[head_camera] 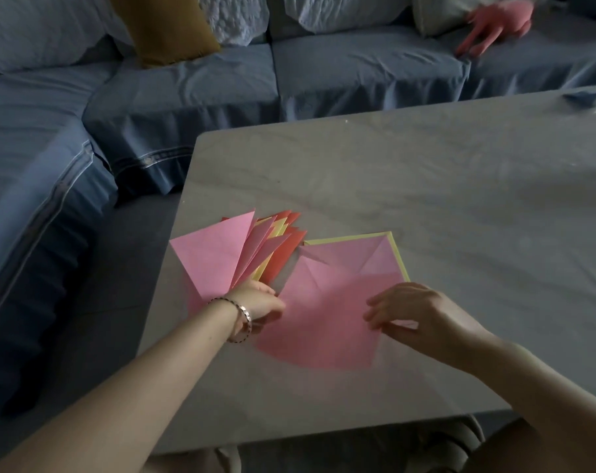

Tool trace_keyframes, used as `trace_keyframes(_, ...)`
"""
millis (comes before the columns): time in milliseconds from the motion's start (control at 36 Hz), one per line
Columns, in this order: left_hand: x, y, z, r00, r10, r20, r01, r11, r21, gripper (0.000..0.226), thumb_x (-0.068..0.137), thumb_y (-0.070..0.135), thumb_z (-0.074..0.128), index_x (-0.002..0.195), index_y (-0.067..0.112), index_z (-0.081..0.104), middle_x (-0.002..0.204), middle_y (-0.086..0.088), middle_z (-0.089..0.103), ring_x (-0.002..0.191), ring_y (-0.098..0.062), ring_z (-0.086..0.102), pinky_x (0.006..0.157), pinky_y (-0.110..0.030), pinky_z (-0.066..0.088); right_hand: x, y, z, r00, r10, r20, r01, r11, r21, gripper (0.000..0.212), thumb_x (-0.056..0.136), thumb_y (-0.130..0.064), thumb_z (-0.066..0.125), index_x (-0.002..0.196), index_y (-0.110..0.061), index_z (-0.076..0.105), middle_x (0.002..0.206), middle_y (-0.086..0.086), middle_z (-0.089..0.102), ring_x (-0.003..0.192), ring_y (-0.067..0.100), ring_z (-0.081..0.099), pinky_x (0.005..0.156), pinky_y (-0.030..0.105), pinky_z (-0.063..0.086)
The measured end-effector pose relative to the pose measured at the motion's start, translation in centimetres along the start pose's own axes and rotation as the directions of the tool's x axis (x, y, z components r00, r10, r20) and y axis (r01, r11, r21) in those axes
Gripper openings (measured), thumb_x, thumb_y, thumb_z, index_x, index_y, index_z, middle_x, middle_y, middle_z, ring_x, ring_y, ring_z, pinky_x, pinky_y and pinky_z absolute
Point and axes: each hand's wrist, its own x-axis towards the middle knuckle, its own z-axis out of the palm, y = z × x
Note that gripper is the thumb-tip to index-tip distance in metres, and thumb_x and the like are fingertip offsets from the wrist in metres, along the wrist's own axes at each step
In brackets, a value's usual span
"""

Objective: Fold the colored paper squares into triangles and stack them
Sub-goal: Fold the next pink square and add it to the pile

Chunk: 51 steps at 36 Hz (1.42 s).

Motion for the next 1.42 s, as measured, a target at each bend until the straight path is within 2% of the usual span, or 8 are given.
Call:
trace_keyframes(139,0.2,-0.4,1.0,0.998,0.008,-0.054,-0.007,1.0,0.024,0.032,0.075,0.019,0.063,0.052,0.015,0.04,0.049,0.0,0.032,0.044,-0.016,0.026,0.047,-0.022,0.021,0.6,-0.7,0.1,1.0,0.027,0.011,-0.027,0.999,0.044,0.012,0.08,-0.03,0.064,0.085,-0.023,0.073,0.088,-0.01,0.071,0.094,0.002,0.062,0.082,0.025,0.047)
trace_keyframes(333,0.4,-1.0,1.1,0.959,0.191,-0.211,-0.185,0.982,0.046,0.011,0.077,0.021,0.071,0.073,0.013,0.065,0.086,-0.002,0.06,0.081,-0.014,0.051,0.068,-0.019,0.036,1.1,-1.0,0.1,0.978,0.205,0.04,-0.209,0.967,0.143,0.026,0.081,-0.041,0.063,0.09,-0.019,0.074,0.094,-0.012,0.069,0.095,-0.001,0.059,0.084,0.007,0.042)
trace_keyframes(444,-0.6,-0.7,0.7,0.922,0.274,-0.274,-0.314,0.942,-0.114,0.009,0.078,0.014,0.071,0.083,0.013,0.063,0.066,0.01,0.056,0.064,-0.003,0.052,0.051,0.001,0.037,1.5,-1.2,0.0,0.922,0.387,0.004,-0.373,0.888,0.269,0.008,0.081,-0.025,0.064,0.084,-0.031,0.069,0.097,-0.024,0.063,0.093,-0.014,0.057,0.08,0.001,0.038)
trace_keyframes(639,-3.1,-0.7,0.4,0.901,0.391,-0.19,-0.428,0.872,-0.238,0.016,0.078,0.008,0.07,0.071,0.022,0.067,0.054,0.015,0.062,0.047,0.005,0.053,0.051,-0.006,0.041,3.1,-1.4,-0.6,0.837,0.545,-0.05,-0.503,0.801,0.325,0.02,0.083,-0.019,0.065,0.069,-0.033,0.063,0.117,-0.021,0.052,0.109,-0.003,0.047,0.083,0.011,0.031)
trace_keyframes(806,-4.9,-1.3,0.3,0.888,0.45,-0.094,-0.46,0.874,-0.158,0.021,0.081,0.005,0.065,0.072,0.024,0.067,0.055,0.019,0.065,0.048,0.009,0.057,0.049,-0.005,0.04,3.2,-1.9,-0.6,0.8,0.597,-0.066,-0.508,0.731,0.456,0.014,0.082,-0.011,0.067,0.071,-0.019,0.07,0.053,-0.026,0.061,0.051,-0.015,0.05,0.055,0.003,0.038)
trace_keyframes(917,-5.5,-0.4,0.3,0.859,0.494,-0.132,-0.508,0.853,-0.119,0.011,0.086,0.021,0.061,0.082,0.03,0.066,0.082,0.014,0.069,0.073,0.002,0.064,0.075,-0.018,0.051,3.3,-2.8,-0.4,0.788,0.604,-0.121,-0.483,0.727,0.487,0.01,0.079,-0.01,0.07,0.071,-0.016,0.072,0.055,-0.024,0.063,0.052,-0.013,0.053,0.054,0.003,0.039)
trace_keyframes(1028,-6.3,1.2,0.8,0.806,0.543,-0.237,-0.58,0.804,-0.13,0.012,0.078,0.032,0.067,0.09,0.027,0.065,0.08,0.016,0.066,0.07,0.012,0.059,0.063,0.0,0.042,3.4,-3.7,-0.5,0.782,0.597,-0.181,-0.453,0.743,0.493,0.021,0.078,-0.012,0.071,0.064,-0.027,0.068,0.057,-0.022,0.065,0.054,-0.012,0.055,0.055,0.003,0.038)
trace_keyframes(1417,-7.1,2.8,2.4,0.602,0.625,-0.497,-0.738,0.674,-0.046,0.032,0.073,0.003,0.073,0.083,0.033,0.069,0.073,0.023,0.064,0.069,0.005,0.062,0.071,-0.008,0.047,4.1,-4.9,-0.6,0.821,0.522,-0.232,-0.374,0.798,0.473,0.027,0.075,-0.006,0.073,0.073,-0.032,0.065,0.069,-0.019,0.067,0.065,-0.001,0.062,0.069,0.009,0.046)
